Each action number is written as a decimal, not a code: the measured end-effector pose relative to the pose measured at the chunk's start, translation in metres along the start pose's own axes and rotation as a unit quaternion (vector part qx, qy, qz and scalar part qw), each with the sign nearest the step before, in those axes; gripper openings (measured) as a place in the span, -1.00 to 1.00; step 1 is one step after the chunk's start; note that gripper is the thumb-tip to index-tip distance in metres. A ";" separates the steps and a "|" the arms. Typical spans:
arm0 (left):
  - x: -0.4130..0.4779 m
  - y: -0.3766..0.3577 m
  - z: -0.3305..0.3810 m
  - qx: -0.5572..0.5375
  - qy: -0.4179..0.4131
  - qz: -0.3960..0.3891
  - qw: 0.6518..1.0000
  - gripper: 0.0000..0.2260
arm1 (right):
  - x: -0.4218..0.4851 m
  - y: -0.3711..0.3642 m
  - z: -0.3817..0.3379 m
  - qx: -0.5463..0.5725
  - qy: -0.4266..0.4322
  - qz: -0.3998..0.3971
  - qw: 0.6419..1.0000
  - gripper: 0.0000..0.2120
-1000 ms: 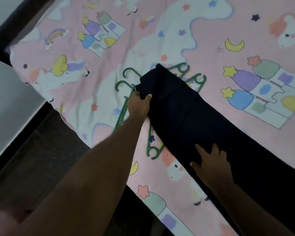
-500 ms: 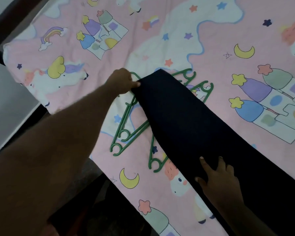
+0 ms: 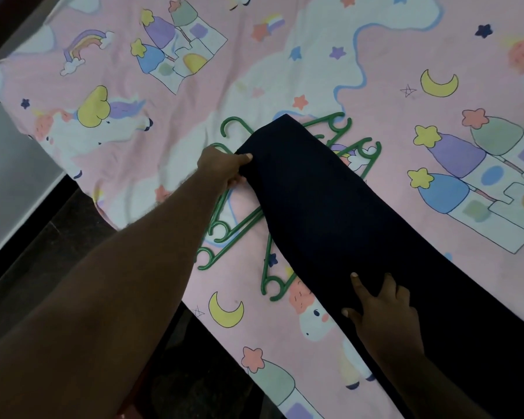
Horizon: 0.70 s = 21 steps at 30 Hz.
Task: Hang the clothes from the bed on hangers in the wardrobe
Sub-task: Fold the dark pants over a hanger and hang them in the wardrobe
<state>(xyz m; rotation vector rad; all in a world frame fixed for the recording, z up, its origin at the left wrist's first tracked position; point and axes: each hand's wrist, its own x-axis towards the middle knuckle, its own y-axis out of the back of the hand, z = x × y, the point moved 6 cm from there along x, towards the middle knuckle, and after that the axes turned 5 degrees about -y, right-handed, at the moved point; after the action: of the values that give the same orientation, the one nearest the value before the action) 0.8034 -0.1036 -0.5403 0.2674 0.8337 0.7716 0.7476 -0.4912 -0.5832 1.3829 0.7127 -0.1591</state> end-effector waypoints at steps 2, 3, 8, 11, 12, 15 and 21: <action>-0.006 -0.005 -0.002 -0.041 0.015 -0.003 0.999 -0.72 | 0.000 0.000 0.000 0.003 0.001 0.013 1.000 -0.29; -0.010 -0.008 -0.003 -0.059 0.023 -0.007 0.998 -0.75 | -0.001 0.001 0.000 0.002 0.001 0.020 1.000 -0.29; -0.014 -0.013 -0.011 -0.133 0.059 0.002 0.989 -0.73 | -0.002 0.004 0.000 -0.001 -0.002 0.028 1.000 -0.31; -0.015 -0.015 -0.010 -0.107 0.045 0.004 0.993 -0.73 | -0.004 0.000 0.001 -0.004 -0.002 0.034 0.999 -0.32; -0.016 -0.015 -0.009 -0.099 0.040 0.002 0.994 -0.73 | -0.004 -0.002 0.001 -0.001 -0.004 0.033 0.999 -0.32; -0.022 -0.017 -0.004 -0.075 0.004 0.010 0.997 -0.77 | -0.004 0.003 0.000 0.014 0.005 0.050 0.999 -0.30; -0.123 -0.035 0.064 0.005 -0.344 0.064 0.937 -0.86 | -0.008 0.037 0.011 0.293 -0.038 -0.105 0.949 -0.37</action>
<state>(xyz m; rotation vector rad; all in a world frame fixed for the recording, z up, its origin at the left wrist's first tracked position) 0.8171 -0.2104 -0.4465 0.5666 0.1557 0.7236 0.7639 -0.4962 -0.5478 1.8496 0.7807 -0.6317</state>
